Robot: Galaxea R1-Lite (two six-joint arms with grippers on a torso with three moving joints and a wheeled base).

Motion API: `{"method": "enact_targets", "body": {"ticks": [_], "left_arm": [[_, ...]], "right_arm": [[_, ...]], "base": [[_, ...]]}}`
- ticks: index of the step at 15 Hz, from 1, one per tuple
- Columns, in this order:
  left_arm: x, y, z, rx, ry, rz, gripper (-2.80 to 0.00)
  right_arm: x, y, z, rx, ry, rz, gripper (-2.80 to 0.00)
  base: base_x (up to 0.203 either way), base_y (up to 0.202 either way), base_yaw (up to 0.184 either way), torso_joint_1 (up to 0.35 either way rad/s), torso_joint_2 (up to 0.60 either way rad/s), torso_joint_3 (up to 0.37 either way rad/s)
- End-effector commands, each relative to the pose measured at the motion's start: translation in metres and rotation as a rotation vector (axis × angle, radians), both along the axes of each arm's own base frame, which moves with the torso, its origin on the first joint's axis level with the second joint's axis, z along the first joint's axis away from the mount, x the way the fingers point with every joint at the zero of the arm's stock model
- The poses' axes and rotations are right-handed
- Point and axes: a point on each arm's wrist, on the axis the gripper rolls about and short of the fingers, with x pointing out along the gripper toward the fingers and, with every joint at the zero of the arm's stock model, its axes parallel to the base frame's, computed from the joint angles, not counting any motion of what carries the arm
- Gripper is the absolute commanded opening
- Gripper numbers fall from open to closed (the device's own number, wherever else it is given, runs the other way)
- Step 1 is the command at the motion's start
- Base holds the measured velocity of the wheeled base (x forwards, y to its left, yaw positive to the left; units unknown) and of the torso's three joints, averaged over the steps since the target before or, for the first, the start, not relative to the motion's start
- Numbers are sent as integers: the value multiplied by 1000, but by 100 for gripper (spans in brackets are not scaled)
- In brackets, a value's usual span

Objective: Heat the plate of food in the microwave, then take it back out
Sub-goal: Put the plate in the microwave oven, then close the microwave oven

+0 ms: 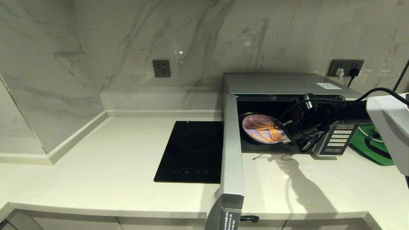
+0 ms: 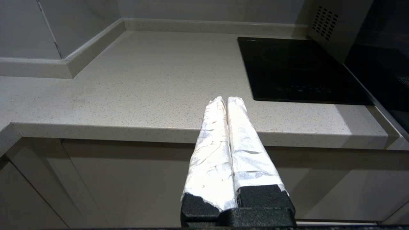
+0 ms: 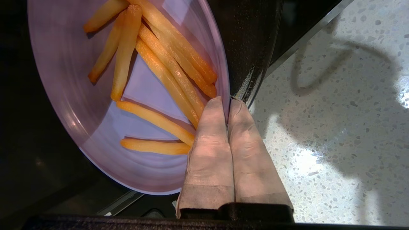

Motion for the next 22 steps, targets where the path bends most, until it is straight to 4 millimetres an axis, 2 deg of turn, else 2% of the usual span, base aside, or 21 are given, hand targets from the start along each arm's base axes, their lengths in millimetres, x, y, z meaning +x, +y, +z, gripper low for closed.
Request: {"method": "enact_targets", "body": {"ticks": [1, 3, 4, 12, 15, 17, 20, 22], "left_arm": [[0, 0, 0, -1, -1, 0, -280], [0, 0, 0, -1, 0, 1, -280], [0, 0, 0, -1, 0, 1, -280], [0, 0, 0, -1, 0, 0, -280], [0, 0, 0, -1, 0, 1, -280], [0, 0, 0, -1, 0, 1, -280], [0, 0, 0, -1, -1, 1, -280], [0, 0, 0, -1, -2, 1, -280]], "right_arm": [[0, 0, -1, -15, 4, -18, -280], [0, 0, -1, -26, 3, -25, -280], [-1, 0, 1, -26, 0, -26, 0], [-9, 4, 30, -17, -62, -9, 0], [-17, 3, 28, -20, -33, -10, 0], [-32, 2, 20, -24, 23, -11, 0], [-67, -1, 19, -22, 64, -5, 0], [-96, -3, 36, -18, 5, -1, 0]], "base": [[0, 0, 0, 0, 0, 0], [0, 0, 0, 0, 0, 0], [0, 0, 0, 0, 0, 0], [0, 0, 0, 0, 0, 0], [0, 0, 0, 0, 0, 0], [0, 0, 0, 0, 0, 0], [0, 0, 0, 0, 0, 0], [0, 0, 0, 0, 0, 0]]}}
